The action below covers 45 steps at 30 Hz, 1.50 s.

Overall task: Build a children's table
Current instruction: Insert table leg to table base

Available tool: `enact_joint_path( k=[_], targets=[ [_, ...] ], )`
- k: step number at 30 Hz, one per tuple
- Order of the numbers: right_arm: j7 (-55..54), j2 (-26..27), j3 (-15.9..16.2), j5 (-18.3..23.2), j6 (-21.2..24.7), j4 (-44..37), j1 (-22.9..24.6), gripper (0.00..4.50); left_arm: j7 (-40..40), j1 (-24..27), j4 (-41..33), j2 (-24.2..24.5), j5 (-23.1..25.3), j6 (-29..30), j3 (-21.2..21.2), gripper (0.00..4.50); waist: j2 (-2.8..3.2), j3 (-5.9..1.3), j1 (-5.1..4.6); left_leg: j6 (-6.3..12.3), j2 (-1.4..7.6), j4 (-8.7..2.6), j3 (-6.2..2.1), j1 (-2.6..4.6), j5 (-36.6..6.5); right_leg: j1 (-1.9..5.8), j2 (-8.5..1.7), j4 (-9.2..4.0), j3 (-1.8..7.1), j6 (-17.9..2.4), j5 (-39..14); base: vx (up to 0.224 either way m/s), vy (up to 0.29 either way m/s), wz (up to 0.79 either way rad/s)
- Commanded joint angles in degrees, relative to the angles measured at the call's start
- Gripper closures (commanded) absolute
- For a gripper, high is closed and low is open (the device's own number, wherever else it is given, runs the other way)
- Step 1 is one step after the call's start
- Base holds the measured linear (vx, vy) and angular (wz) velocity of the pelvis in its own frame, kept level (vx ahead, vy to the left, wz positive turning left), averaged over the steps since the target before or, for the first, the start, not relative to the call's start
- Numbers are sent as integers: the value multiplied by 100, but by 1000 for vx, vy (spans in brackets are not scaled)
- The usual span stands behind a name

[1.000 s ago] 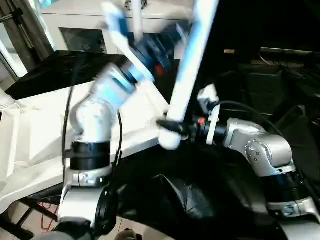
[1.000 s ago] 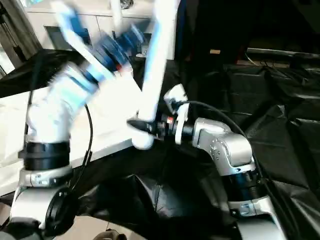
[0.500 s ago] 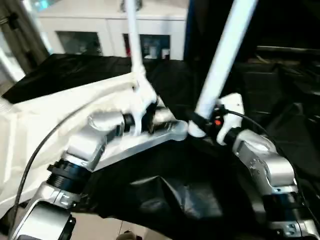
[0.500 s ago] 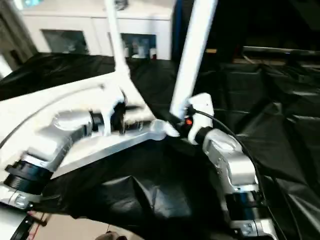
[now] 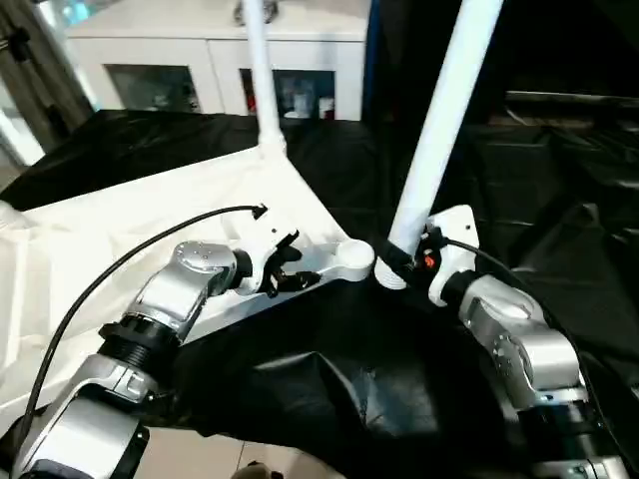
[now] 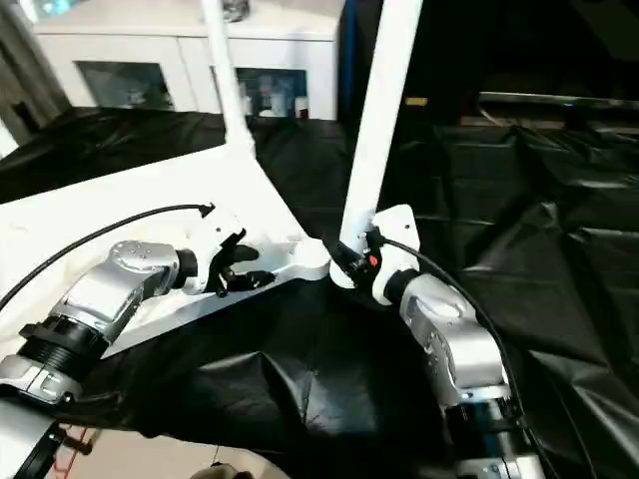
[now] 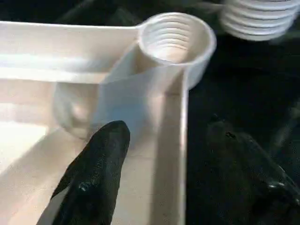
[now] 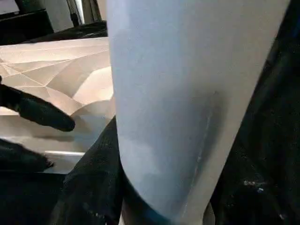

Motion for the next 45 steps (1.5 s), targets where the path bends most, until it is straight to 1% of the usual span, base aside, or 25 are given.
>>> enact_joint_path(
  k=[1, 2, 4, 6, 9, 11, 12, 14, 17, 21, 22, 23, 24, 26, 27, 28, 29, 31, 32, 34, 37, 39, 40, 43, 45],
  targets=[
    [4, 11, 15, 6, 25, -231, 12, 259, -105, 10, 29, 23, -18, -47, 73, 145, -3, -429, -10, -18, 125, -424, -41, 89, -1631, 331, -287, -461, 260, -1002, -1676, 0, 0, 0],
    [9, 3, 14, -21, -14, -228, 9, 259, -131, -15, 133, 6, -27, -106, 71, 163, -5, -430, -11, -23, 124, -423, -40, 90, -1646, 332, -288, -464, 259, -989, -1700, 0, 0, 0],
    [8, -8, 9, -25, -38, -228, 9, 259, -158, -39, 224, 4, -2, -151, 43, 173, -24, -422, -13, -25, 117, -430, -42, 90, -1691, 327, -285, -485, 257, -928, -1845, 0, 0, 0],
    [-5, -14, 10, -19, -48, -230, 5, 259, -172, -62, 290, -12, 22, -177, 54, 184, -13, -421, -9, -34, 120, -432, -44, 96, -1713, 324, -291, -489, 258, -892, -1932, 0, 0, 0],
    [-17, -5, 5, -9, -42, -232, -11, 259, -210, -86, 341, -17, 79, -175, 64, 209, -26, -420, -10, -26, 119, -433, -46, 87, -1689, 325, -291, -499, 257, -861, -1955, 0, 0, 0],
    [-19, 12, 9, -15, -70, -202, -44, 259, -195, -110, 455, -2, 177, -239, 29, 216, -20, -423, -9, -22, 123, -433, -48, 92, -1677, 319, -289, -494, 256, -858, -1926, 0, 0, 0],
    [-4, 28, 6, -1, -93, -187, -80, 259, -215, -114, 512, 7, 215, -270, 22, 227, 6, -423, -8, -24, 119, -433, -51, 87, -1670, 323, -289, -491, 256, -856, -1917, 0, 0, 0],
    [43, 53, -27, 63, -104, -169, -164, 259, -244, -112, 571, 17, 230, -311, 42, 246, -7, -427, -14, -26, 120, -435, -52, 81, -1664, 329, -290, -491, 256, -865, -1853, 0, 0, 0],
    [195, 144, -199, 395, 59, -107, -377, 259, -323, -108, 636, 27, 177, -375, 104, 272, 9, -439, -12, -2, 133, -434, -56, 92, -1668, 330, -296, -468, 260, -963, -1691, 0, 0, 0],
    [282, 90, -195, 377, 3, 7, -551, 259, -415, -68, 674, 20, 152, -490, 143, 292, 9, -433, -9, -30, 138, -438, -51, 98, -1689, 327, -291, -453, 264, -1027, -1633, 0, 0, 0],
    [288, 79, -220, 373, -23, 79, -630, 259, -389, -70, 728, 8, 204, -579, 157, 300, 23, -424, -17, -46, 135, -441, -51, 101, -1732, 320, -288, -460, 263, -1023, -1653, 0, 0, 0],
    [313, 67, -237, 385, -29, 131, -686, 259, -399, -74, 750, -13, 180, -597, 195, 323, 22, -431, -13, -55, 133, -438, -49, 105, -1731, 324, -291, -461, 265, -1016, -1650, 0, 0, 0],
    [313, 67, -237, 385, -29, 131, -686, 259, -399, -74, 750, -13, 180, -597, 195, 323, 17, -431, -18, -54, 130, -437, -48, 101, -1718, 326, -290, -456, 264, -1026, -1632, 0, 0, 0],
    [438, 5, -209, 370, -56, 234, -780, 259, -462, -93, 788, -23, 176, -699, 231, 329, 19, -437, -11, -56, 129, -431, -47, 97, -1702, 336, -294, -454, 264, -1043, -1583, 0, 0, 0],
    [492, -20, -189, 359, -63, 285, -811, 259, -471, -97, 799, -24, 178, -704, 239, 344, 4, -440, -8, -47, 134, -432, -47, 95, -1665, 338, -295, -447, 265, -1054, -1536, 0, 0, 0],
    [607, -62, -145, 361, -51, 369, -863, 259, -500, -83, 799, -19, 188, -704, 243, 344, 8, -439, -7, -43, 133, -431, -48, 94, -1658, 341, -295, -444, 265, -1077, -1514, 0, 0, 0],
    [631, -70, -136, 361, -49, 392, -877, 259, -507, -79, 799, -18, 191, -705, 244, 366, 10, -440, -5, -36, 135, -429, -46, 99, -1663, 337, -296, -444, 264, -1083, -1515, 0, 0, 0],
    [724, -90, -102, 354, -37, 507, -947, 259, -535, -67, 816, -16, 212, -730, 248, 375, 10, -443, -9, -19, 134, -425, -45, 91, -1646, 344, -301, -440, 264, -1107, -1512, 0, 0, 0],
    [778, -95, -86, 353, -36, 570, -980, 259, -544, -68, 836, -20, 222, -747, 253, 375, 8, -438, -9, -18, 135, -428, -46, 89, -1643, 344, -301, -443, 262, -1106, -1525, 0, 0, 0],
    [835, -95, -46, 325, -62, 681, -1028, 259, -576, -59, 841, -20, 233, -762, 243, 409, -1, -438, -15, -5, 128, -425, -47, 83, -1636, 351, -303, -449, 254, -1080, -1617, 0, 0, 0],
    [883, -30, -31, 310, -115, 927, -1134, 259, -665, -33, 846, -22, 280, -814, 208, 418, -5, -435, -19, 3, 128, -421, -40, 87, -1636, 341, -300, -463, 256, -1053, -1697, 0, 0, 0],
    [884, 24, -33, 305, -161, 1048, -1186, 259, -700, -8, 819, -11, 320, -864, 167, 439, 4, -441, -24, 2, 136, -421, -44, 88, -1623, 332, -305, -458, 256, -1070, -1694, 0, 0, 0],
    [925, 61, 5, 271, -200, 1181, -1242, 259, -801, 39, 734, 8, 354, -999, 106, 447, 21, -441, -23, -5, 143, -423, -46, 89, -1619, 327, -304, -459, 258, -1087, -1631, 0, 0, 0],
    [1074, 43, 123, 200, -204, 1301, -1314, 259, -1044, 118, 508, 42, 323, -1206, 40, 450, 19, -451, -13, -14, 154, -430, -51, 88, -1600, 340, -301, -422, 260, -1151, -1420, 0, 0, 0],
    [1155, 17, 174, 193, -154, 1337, -1350, 259, -1200, 163, 372, 76, 316, -1285, -17, 450, 10, -449, -4, 10, 158, -428, -39, 97, -1585, 328, -299, -421, 266, -1184, -1361, 0, 0, 0]
  ],
)
